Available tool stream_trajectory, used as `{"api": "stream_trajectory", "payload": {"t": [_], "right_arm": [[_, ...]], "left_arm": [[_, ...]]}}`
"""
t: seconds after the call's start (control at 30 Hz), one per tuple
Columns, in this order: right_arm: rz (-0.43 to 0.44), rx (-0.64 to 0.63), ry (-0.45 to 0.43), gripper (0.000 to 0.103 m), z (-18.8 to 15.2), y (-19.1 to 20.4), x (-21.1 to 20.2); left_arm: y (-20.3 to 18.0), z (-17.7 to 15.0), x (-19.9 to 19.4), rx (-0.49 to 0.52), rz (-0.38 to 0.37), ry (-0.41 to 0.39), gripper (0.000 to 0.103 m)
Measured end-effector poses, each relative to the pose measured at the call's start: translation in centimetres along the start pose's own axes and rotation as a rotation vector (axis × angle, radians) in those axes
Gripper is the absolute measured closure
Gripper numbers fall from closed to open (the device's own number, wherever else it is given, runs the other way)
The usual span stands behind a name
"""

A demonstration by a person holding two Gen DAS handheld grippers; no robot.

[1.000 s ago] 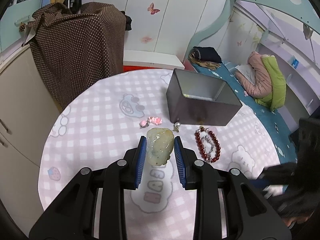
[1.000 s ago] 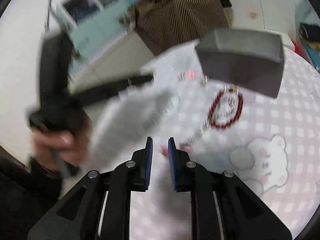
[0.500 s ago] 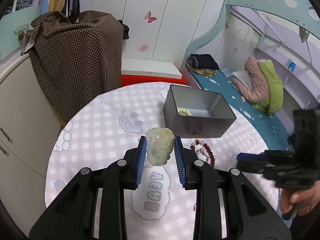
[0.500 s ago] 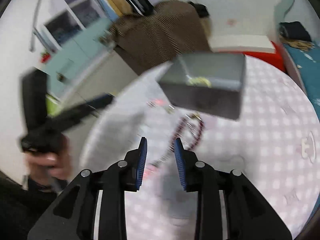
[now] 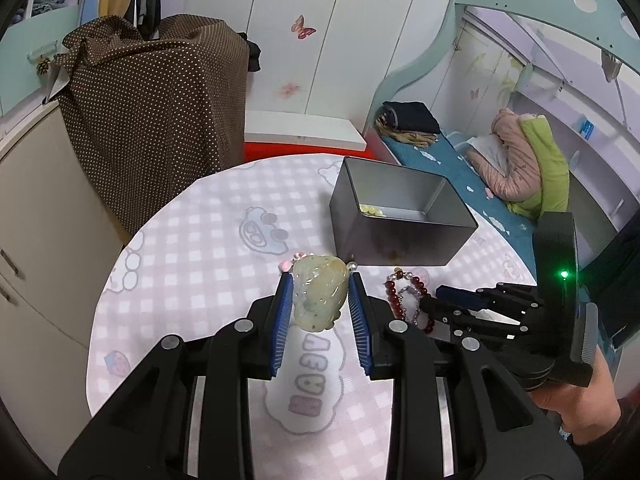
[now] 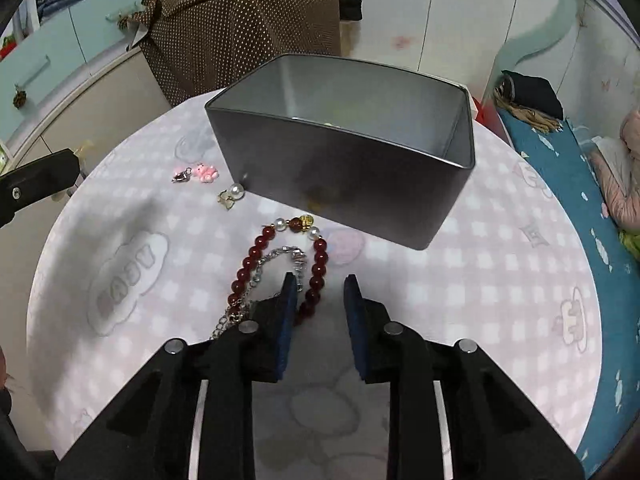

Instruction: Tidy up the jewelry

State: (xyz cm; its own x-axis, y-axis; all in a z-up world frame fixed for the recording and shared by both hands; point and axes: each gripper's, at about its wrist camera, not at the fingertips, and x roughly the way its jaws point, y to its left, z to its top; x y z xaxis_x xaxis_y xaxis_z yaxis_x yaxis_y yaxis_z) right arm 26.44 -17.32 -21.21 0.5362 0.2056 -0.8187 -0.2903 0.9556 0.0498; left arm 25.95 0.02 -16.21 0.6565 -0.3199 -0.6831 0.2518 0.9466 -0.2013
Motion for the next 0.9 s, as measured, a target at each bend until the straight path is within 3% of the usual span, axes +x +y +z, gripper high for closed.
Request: {"api": "stream_trajectory", "payload": {"t": [0.1, 0.23, 0.43, 0.9], "right_arm": [[-0.053, -0.067, 0.008, 0.097, -0.1, 0.7, 0.1], [0.017, -0.007, 0.011, 0.097, -0.8, -0.9, -0.6], [0.05, 0.03, -0.052, 0.097, -1.1, -2.6, -3.7], [0.09, -0.07, -0.22, 0.097, 2.4, -1.3, -11.4]], "left_arm": [[0.1, -0.1, 0.1, -0.003, -0.002, 0.003, 0.075], [0.2, -0.2, -0.1, -0.003, -0.004, -0.001, 0.075], [0.1, -0.2, 0.0, -0.005, -0.01, 0.0, 0.075], [-0.5, 1.1, -1.2, 0.013, -0.02, -0.046, 0.075]]}}
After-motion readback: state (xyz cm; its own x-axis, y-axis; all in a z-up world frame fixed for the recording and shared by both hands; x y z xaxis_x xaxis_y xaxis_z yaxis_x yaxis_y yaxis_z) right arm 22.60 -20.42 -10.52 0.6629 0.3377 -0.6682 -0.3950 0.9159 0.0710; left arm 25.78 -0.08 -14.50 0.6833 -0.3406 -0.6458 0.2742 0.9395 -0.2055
